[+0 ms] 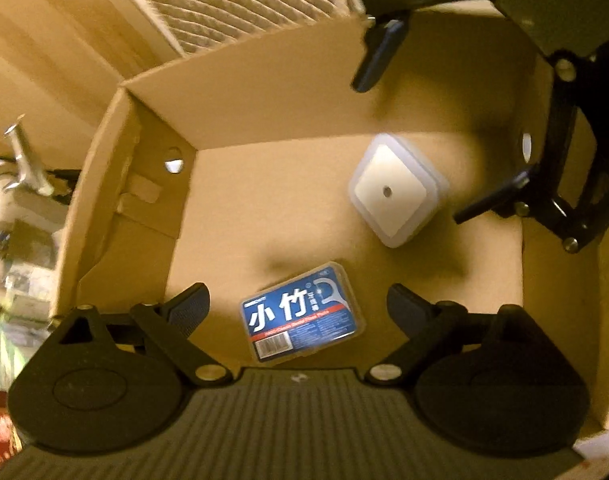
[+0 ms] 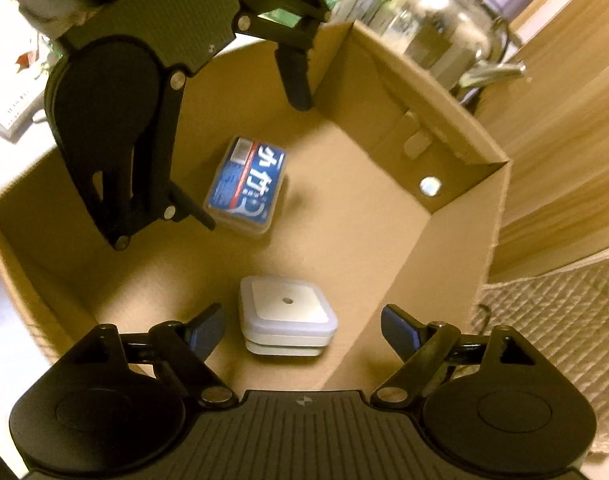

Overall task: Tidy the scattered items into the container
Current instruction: 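Move both grippers back to the table toward the remaining items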

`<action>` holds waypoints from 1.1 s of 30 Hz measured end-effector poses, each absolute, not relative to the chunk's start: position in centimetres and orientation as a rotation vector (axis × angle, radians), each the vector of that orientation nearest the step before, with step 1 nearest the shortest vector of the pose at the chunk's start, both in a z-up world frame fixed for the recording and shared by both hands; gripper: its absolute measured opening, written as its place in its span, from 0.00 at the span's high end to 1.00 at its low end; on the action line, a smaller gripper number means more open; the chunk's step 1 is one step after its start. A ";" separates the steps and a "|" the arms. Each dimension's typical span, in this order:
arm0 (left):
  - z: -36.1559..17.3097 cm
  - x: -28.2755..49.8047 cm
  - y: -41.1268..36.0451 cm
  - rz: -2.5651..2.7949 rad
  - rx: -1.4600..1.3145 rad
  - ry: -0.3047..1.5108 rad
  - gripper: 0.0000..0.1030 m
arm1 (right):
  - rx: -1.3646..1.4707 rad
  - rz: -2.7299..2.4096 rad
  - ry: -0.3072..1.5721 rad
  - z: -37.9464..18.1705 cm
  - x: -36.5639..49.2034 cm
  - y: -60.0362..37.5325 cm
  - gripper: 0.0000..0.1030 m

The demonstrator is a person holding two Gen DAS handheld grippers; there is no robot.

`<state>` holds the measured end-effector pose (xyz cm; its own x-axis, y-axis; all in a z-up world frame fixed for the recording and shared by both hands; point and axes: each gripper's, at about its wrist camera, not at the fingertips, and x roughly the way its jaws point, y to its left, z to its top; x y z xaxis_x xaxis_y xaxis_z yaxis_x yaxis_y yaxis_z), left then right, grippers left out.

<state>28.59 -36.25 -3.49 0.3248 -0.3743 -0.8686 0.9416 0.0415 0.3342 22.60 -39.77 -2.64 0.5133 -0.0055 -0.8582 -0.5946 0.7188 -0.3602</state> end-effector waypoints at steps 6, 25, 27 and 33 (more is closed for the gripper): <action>1.8 27.7 -33.1 -1.052 0.935 0.618 0.09 | -0.678 0.336 0.883 1.6 20.3 -39.2 0.16; 8.2 20.6 -6.2 -0.533 0.450 0.744 0.01 | -0.296 0.487 0.627 6.4 8.6 -25.6 0.12; 8.0 19.7 -3.5 -0.474 0.416 0.761 0.01 | -0.272 0.512 0.649 5.4 8.3 -24.0 0.12; 6.4 16.9 2.9 -0.386 0.400 0.792 0.01 | -0.189 0.550 0.718 2.2 8.2 -20.2 0.12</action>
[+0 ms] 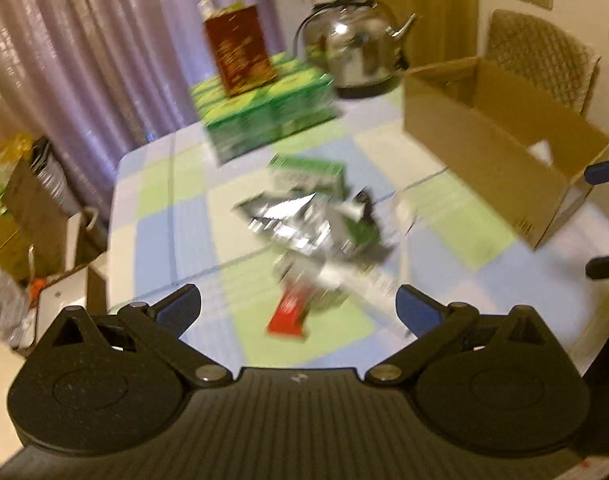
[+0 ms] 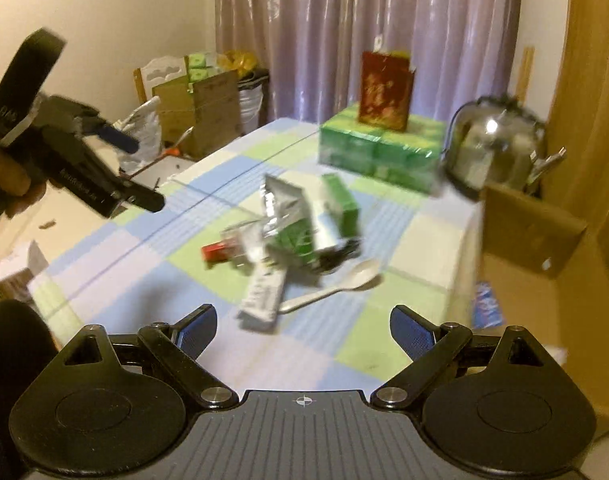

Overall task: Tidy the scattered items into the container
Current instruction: 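Move both grippers back to the table toward the remaining items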

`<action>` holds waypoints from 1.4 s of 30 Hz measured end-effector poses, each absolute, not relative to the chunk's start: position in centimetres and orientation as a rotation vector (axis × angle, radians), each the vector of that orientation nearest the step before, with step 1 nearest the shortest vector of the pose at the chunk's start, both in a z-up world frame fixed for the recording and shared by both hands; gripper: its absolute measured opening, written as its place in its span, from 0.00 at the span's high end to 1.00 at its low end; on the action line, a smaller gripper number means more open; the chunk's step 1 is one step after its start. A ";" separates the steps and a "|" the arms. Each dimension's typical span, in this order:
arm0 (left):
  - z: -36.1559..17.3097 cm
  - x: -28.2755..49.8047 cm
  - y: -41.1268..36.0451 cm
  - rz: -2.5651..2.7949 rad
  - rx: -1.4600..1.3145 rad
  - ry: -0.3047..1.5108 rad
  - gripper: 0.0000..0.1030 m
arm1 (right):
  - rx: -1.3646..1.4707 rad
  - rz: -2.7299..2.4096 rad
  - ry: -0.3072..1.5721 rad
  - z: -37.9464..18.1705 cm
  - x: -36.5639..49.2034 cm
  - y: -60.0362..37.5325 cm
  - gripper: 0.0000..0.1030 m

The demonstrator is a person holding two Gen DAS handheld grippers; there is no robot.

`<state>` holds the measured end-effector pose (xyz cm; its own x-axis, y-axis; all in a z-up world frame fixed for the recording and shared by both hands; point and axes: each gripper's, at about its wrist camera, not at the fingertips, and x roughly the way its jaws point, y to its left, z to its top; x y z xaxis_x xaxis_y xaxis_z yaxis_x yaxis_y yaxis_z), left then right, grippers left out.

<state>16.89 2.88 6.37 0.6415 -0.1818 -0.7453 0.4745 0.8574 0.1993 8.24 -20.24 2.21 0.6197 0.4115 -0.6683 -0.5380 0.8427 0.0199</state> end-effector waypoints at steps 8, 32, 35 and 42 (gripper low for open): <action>2.8 15.8 7.1 -0.382 0.373 0.823 0.01 | -0.167 0.570 0.764 -0.6 9.6 -17.1 0.12; -6.5 22.5 5.9 -0.485 0.322 0.900 0.05 | -0.026 0.602 0.872 -8.9 18.1 -14.7 0.29; -7.2 23.4 5.5 -0.515 0.355 0.902 0.08 | -0.019 0.604 0.882 -9.5 18.8 -14.4 0.30; -8.2 25.8 4.9 -0.576 0.380 0.889 0.23 | -0.009 0.614 0.895 -10.4 20.1 -13.8 0.37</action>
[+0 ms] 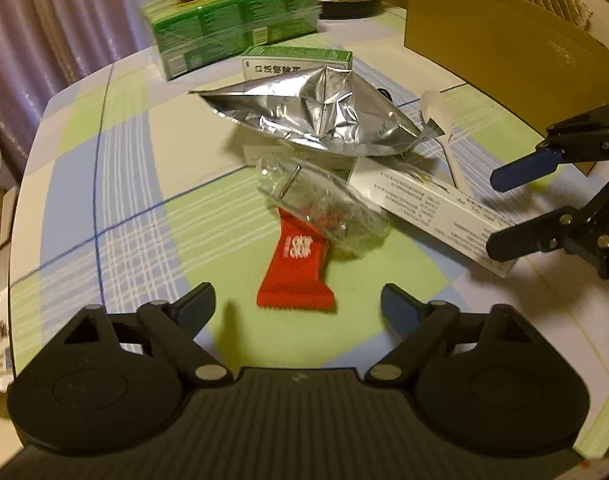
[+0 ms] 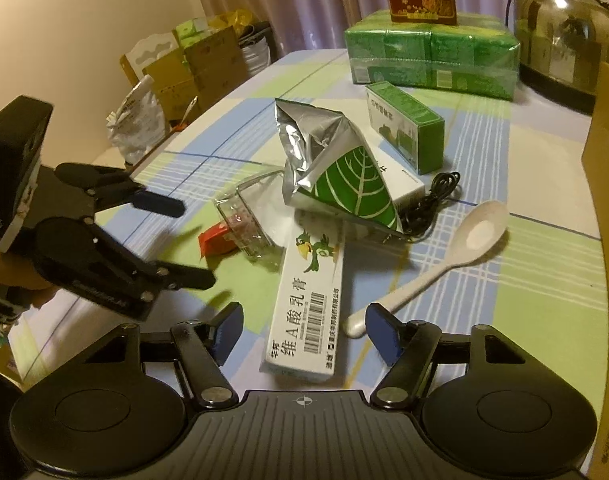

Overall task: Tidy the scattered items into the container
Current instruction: 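Move both grippers back to the table toward the remaining items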

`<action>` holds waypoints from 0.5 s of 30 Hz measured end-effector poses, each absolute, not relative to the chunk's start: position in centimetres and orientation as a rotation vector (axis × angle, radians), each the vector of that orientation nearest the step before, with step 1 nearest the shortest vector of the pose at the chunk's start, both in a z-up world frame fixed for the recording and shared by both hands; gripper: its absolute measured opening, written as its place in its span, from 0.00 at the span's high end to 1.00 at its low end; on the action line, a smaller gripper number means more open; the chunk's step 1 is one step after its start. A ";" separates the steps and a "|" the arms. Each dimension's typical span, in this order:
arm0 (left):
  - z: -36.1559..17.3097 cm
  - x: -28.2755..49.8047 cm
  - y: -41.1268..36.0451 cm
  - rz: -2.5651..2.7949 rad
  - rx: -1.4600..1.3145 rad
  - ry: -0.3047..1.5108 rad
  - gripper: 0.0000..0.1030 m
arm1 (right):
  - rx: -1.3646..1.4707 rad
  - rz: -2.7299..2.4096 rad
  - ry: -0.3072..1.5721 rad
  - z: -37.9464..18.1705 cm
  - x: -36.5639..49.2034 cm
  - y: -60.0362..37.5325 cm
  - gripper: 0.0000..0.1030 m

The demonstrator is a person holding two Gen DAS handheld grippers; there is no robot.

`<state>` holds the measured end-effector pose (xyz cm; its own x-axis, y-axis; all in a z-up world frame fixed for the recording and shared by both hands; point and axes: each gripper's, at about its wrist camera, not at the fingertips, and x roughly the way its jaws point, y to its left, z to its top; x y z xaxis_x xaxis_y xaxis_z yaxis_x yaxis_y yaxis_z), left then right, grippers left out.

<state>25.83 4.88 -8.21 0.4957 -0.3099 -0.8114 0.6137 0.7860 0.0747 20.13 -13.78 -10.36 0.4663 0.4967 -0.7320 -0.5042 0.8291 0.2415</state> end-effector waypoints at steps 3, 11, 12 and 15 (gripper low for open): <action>-8.5 26.8 4.6 -0.584 0.381 0.890 0.26 | -0.010 0.617 0.897 -10.7 20.6 -13.5 0.41; -9.1 27.6 3.8 -0.623 0.395 0.899 0.54 | -0.004 0.610 0.902 -11.5 21.7 -13.1 0.47; -9.1 27.5 3.7 -0.626 0.396 0.897 0.59 | -0.004 0.610 0.904 -11.6 21.8 -13.1 0.49; -9.1 27.2 3.7 -0.601 0.381 0.909 0.67 | -0.002 0.613 0.904 -11.8 21.9 -13.1 0.56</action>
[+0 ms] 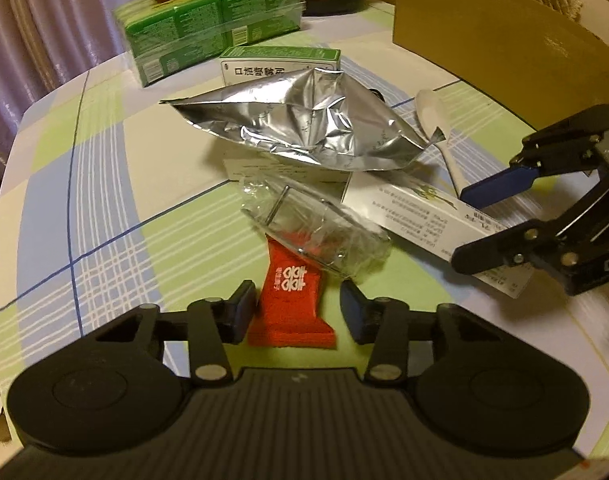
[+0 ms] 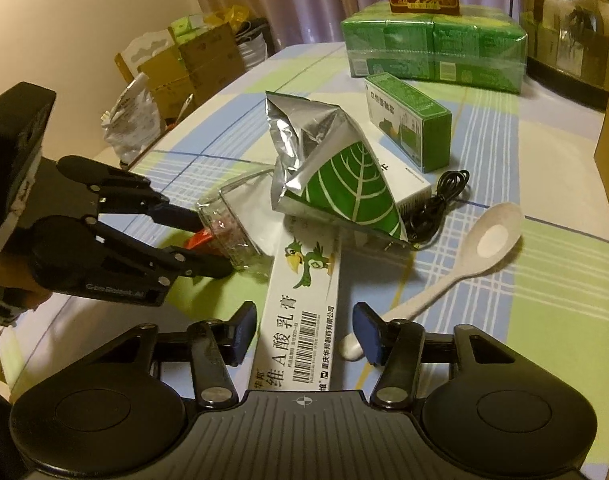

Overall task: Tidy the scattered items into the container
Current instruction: 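Grasp the white bird ointment box with the right gripper while the left grasps the clear tray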

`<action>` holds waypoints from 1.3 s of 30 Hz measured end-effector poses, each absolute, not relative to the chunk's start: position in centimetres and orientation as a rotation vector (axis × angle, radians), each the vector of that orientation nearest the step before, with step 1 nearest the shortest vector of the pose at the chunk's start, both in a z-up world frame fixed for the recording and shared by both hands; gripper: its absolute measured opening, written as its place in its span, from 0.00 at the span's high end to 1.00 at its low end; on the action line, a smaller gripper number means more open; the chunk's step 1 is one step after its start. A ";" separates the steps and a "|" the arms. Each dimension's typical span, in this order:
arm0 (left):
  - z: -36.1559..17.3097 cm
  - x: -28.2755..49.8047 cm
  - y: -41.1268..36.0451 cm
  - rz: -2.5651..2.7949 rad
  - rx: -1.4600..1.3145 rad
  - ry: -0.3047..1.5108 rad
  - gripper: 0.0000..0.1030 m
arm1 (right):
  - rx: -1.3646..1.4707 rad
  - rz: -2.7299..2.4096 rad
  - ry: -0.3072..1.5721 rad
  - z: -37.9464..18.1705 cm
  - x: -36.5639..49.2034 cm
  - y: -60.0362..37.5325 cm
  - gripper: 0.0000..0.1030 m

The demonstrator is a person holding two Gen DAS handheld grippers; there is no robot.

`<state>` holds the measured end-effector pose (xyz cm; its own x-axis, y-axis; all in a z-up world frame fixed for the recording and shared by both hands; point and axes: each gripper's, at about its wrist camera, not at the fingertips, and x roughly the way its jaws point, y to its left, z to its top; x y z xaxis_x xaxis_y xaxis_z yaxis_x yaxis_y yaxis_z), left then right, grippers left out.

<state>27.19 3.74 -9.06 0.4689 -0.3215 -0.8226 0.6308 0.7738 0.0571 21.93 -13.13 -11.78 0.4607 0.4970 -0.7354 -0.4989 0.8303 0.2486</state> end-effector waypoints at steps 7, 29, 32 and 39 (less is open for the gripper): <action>-8.5 25.5 4.0 -0.493 0.322 1.005 0.74 | -0.053 0.586 0.939 -11.2 20.6 -13.3 0.65; -8.4 15.6 -0.6 -0.584 0.452 0.999 0.72 | -0.200 0.432 0.911 -10.6 11.0 -18.2 0.65; -8.4 15.4 -0.1 -0.564 0.419 1.007 0.50 | -0.210 0.439 0.907 -10.8 10.8 -18.1 0.65; -6.9 14.4 -0.1 -0.528 0.342 0.962 0.41 | -0.220 0.440 0.897 -11.0 11.2 -17.8 0.59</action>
